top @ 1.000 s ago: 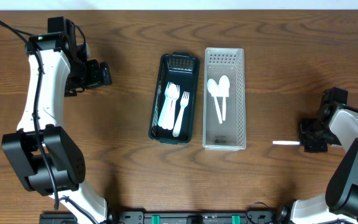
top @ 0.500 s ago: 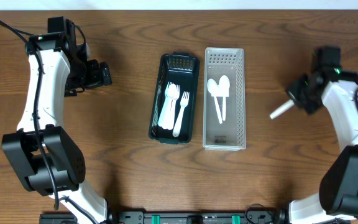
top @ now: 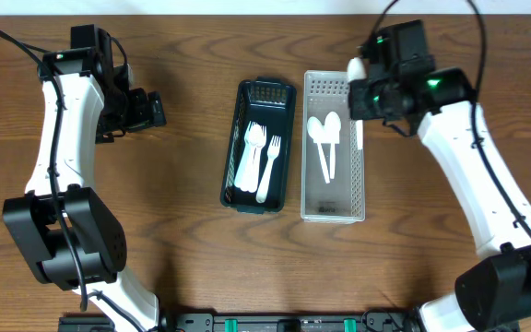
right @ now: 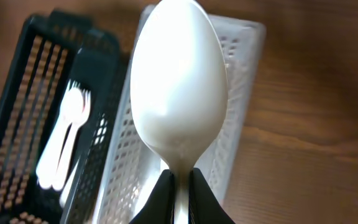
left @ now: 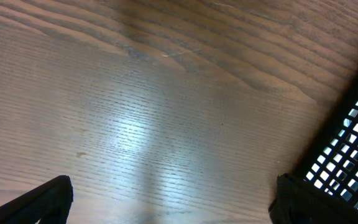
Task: Pack container
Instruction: 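Carry the last white spoon into the grey basket and release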
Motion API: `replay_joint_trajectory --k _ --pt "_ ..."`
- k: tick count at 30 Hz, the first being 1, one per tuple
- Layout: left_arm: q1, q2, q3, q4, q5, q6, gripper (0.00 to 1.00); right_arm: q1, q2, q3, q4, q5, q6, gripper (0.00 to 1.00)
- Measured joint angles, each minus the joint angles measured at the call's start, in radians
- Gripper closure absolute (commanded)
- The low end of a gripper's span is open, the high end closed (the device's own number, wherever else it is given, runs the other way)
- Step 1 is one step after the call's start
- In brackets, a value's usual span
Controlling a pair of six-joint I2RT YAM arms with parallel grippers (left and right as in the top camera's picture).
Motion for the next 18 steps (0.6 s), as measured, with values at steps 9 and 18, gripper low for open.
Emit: replay_joint_trajectory --k 9,18 --pt "0.000 0.000 0.000 0.000 0.000 0.000 0.02 0.032 0.159 0.000 0.000 0.006 0.000 0.99" --pt "0.000 0.000 0.000 0.000 0.000 0.000 0.02 0.032 0.358 0.000 -0.003 0.008 0.062 0.95"
